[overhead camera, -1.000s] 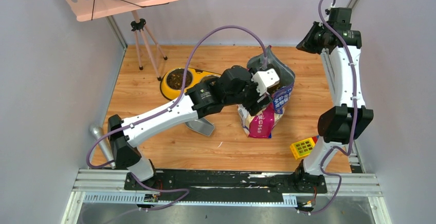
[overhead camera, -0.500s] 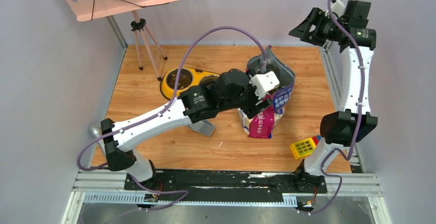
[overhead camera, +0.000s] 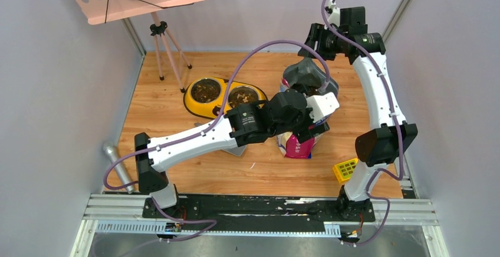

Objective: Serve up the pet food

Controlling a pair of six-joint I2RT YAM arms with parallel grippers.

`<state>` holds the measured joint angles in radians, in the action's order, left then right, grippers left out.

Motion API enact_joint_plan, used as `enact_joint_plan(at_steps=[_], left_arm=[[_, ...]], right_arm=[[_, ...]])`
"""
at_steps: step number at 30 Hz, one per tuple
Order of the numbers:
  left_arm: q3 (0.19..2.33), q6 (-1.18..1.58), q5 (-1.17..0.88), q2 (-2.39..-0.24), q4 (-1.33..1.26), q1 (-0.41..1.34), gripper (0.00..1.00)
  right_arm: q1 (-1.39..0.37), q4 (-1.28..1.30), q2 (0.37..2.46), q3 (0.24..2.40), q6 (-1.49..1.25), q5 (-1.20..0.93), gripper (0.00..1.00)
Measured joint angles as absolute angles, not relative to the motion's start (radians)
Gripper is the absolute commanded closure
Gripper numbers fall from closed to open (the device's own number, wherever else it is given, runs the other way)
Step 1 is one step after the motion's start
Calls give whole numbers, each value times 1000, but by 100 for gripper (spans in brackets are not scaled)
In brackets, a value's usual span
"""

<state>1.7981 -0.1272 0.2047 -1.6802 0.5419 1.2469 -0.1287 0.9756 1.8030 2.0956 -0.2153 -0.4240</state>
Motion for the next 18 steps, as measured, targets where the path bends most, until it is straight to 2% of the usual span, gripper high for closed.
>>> enact_joint_plan(at_steps=[6, 10, 12, 14, 17, 18], left_arm=[[1797, -162, 313, -1729, 513, 1237, 13], [1800, -170, 371, -1776, 480, 1223, 28], [1805, -171, 389, -1800, 476, 1217, 40], [1808, -169, 390, -1813, 470, 1211, 65], [1808, -175, 369, -1814, 467, 1211, 85], [1808, -176, 364, -1814, 467, 1211, 96]], right_arm=[[-138, 989, 1801, 2065, -207, -242, 49], [-145, 974, 1781, 2026, -207, -186, 55], [-150, 968, 1769, 2014, -205, -182, 66], [-155, 968, 1762, 2006, -201, -184, 78], [-162, 968, 1761, 2001, -203, -171, 97], [-163, 969, 1761, 2001, -205, -160, 100]])
